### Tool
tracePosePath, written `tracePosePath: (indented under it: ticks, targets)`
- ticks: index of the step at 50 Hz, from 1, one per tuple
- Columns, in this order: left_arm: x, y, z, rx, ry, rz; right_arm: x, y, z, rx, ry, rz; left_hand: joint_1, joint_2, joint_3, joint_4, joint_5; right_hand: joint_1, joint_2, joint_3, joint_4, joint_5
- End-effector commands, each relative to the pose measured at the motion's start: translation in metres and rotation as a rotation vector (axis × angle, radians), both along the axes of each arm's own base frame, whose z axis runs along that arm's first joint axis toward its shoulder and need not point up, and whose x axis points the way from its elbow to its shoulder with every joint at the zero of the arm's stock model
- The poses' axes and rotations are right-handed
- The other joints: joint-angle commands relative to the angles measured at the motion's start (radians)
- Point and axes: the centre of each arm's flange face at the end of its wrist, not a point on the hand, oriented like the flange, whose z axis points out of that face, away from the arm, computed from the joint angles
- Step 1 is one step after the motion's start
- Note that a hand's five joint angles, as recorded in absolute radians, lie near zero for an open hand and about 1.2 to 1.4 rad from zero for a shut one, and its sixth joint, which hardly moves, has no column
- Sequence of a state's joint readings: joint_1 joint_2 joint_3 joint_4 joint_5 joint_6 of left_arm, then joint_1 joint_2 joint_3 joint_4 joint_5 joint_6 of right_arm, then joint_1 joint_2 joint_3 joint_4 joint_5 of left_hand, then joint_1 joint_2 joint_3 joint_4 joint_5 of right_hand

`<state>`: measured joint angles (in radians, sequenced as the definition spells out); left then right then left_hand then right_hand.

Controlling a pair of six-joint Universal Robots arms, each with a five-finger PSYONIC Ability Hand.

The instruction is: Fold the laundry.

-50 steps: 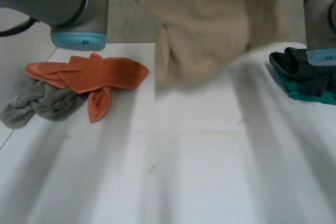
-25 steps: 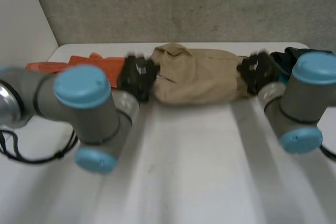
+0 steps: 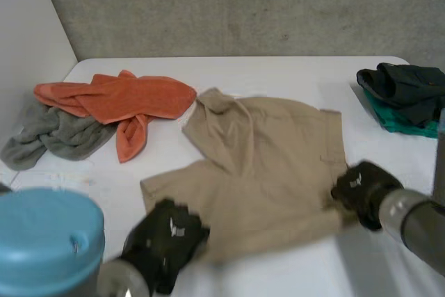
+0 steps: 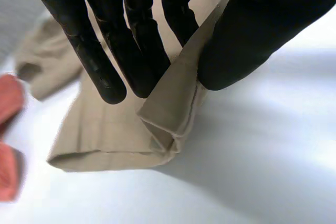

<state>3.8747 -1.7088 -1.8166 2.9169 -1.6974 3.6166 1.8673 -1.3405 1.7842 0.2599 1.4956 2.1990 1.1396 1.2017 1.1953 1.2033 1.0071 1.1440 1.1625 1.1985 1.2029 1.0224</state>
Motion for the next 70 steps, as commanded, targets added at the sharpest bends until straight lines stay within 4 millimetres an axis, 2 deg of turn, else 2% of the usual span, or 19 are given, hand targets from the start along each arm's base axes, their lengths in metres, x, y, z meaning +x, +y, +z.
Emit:
tracePosePath:
  ticks: [1, 2, 3, 5, 13, 14, 17, 20, 22, 29, 33, 36, 37, 39, 43, 51, 59, 63, 70]
  targets:
    - [0.011, 0.028, 0.002, 0.06, -0.094, -0.045, -0.019, 0.033, -0.004, 0.11, 0.101, 0.039, -0.113, -0.175, -0.169, -0.177, -0.155, 0.252, 0.234, 0.198, 0.193, 0.199]
    - [0.01, 0.027, 0.004, 0.051, -0.088, -0.041, -0.019, 0.033, -0.004, 0.106, 0.097, 0.04, -0.293, -0.355, -0.349, -0.357, -0.335, 0.252, 0.234, 0.198, 0.193, 0.199]
    - [0.006, 0.021, 0.009, 0.019, -0.054, -0.034, -0.018, 0.033, -0.005, 0.104, 0.093, 0.041, -0.629, -0.691, -0.685, -0.693, -0.671, 0.252, 0.234, 0.198, 0.193, 0.199]
    - [-0.001, 0.012, 0.017, -0.028, -0.001, -0.022, -0.017, 0.032, -0.006, 0.086, 0.081, 0.046, -0.872, -0.934, -0.928, -0.936, -0.914, 0.252, 0.234, 0.198, 0.193, 0.199]
    - [-0.029, -0.057, 0.048, -0.265, 0.263, 0.06, -0.015, 0.026, -0.008, 0.039, 0.051, 0.036, -0.85, -0.912, -0.906, -0.914, -0.892, 0.252, 0.234, 0.198, 0.193, 0.199]
    - [-0.039, -0.071, 0.044, -0.287, 0.302, 0.042, -0.015, 0.025, -0.008, 0.036, 0.043, 0.03, -0.844, -0.906, -0.9, -0.908, -0.886, 0.252, 0.234, 0.198, 0.193, 0.199]
    - [-0.054, -0.09, 0.034, -0.296, 0.343, -0.01, -0.014, 0.024, -0.01, 0.039, 0.019, 0.012, -0.823, -0.886, -0.879, -0.887, -0.866, 0.252, 0.234, 0.198, 0.193, 0.199]
    - [-0.069, -0.121, 0.019, -0.298, 0.38, -0.064, -0.013, 0.025, -0.013, 0.048, -0.001, 0.012, -0.753, -0.815, -0.809, -0.817, -0.795, 0.252, 0.234, 0.198, 0.193, 0.199]
    - [-0.077, -0.146, 0.002, -0.28, 0.376, -0.077, -0.012, 0.025, -0.014, 0.05, -0.009, 0.014, -0.695, -0.757, -0.75, -0.758, -0.737, 0.252, 0.234, 0.198, 0.193, 0.199]
    - [-0.087, -0.195, -0.041, -0.253, 0.3, -0.1, -0.011, 0.024, -0.021, 0.052, -0.017, 0.022, -0.504, -0.566, -0.559, -0.567, -0.546, 0.252, 0.234, 0.198, 0.193, 0.199]
    - [-0.09, -0.211, -0.059, -0.285, 0.237, -0.113, -0.011, 0.023, -0.024, 0.062, -0.016, 0.021, -0.395, -0.457, -0.451, -0.459, -0.437, 0.252, 0.234, 0.198, 0.193, 0.199]
    - [-0.089, -0.214, -0.067, -0.289, 0.214, -0.117, -0.011, 0.022, -0.028, 0.071, -0.014, 0.019, -0.298, -0.36, -0.354, -0.362, -0.34, 0.252, 0.234, 0.198, 0.193, 0.199]
    - [-0.088, -0.216, -0.072, -0.283, 0.205, -0.115, -0.011, 0.022, -0.028, 0.072, -0.013, 0.019, -0.17, -0.232, -0.226, -0.234, -0.212, 0.252, 0.234, 0.198, 0.193, 0.199]
    - [-0.087, -0.215, -0.073, -0.281, 0.201, -0.112, -0.011, 0.021, -0.03, 0.074, -0.013, 0.019, -0.081, -0.143, -0.137, -0.145, -0.123, 0.252, 0.234, 0.198, 0.193, 0.199]
    - [-0.085, -0.217, -0.071, -0.291, 0.195, -0.09, -0.011, 0.021, -0.029, 0.069, -0.014, 0.019, 0.251, 0.189, 0.195, 0.187, 0.209, 0.252, 0.234, 0.198, 0.193, 0.199]
    - [-0.069, -0.214, -0.068, -0.307, 0.123, 0.059, -0.011, 0.02, -0.028, 0.067, -0.017, 0.017, 0.257, 0.195, 0.201, 0.193, 0.215, 0.252, 0.234, 0.198, 0.193, 0.199]
    - [-0.041, -0.184, -0.054, -0.286, 0.019, 0.191, -0.01, 0.022, -0.029, 0.073, -0.023, 0.013, 0.257, 0.195, 0.201, 0.193, 0.215, 0.252, 0.234, 0.198, 0.193, 0.199]
    - [-0.036, -0.17, -0.061, -0.253, -0.018, 0.195, -0.01, 0.022, -0.029, 0.073, -0.023, 0.013, 0.257, 0.195, 0.201, 0.193, 0.215, 0.252, 0.234, 0.198, 0.193, 0.199]
    - [-0.033, -0.163, -0.062, -0.246, -0.056, 0.242, -0.011, 0.023, -0.03, 0.078, -0.021, 0.012, 0.257, 0.195, 0.201, 0.193, 0.215, 0.252, 0.234, 0.198, 0.193, 0.199]
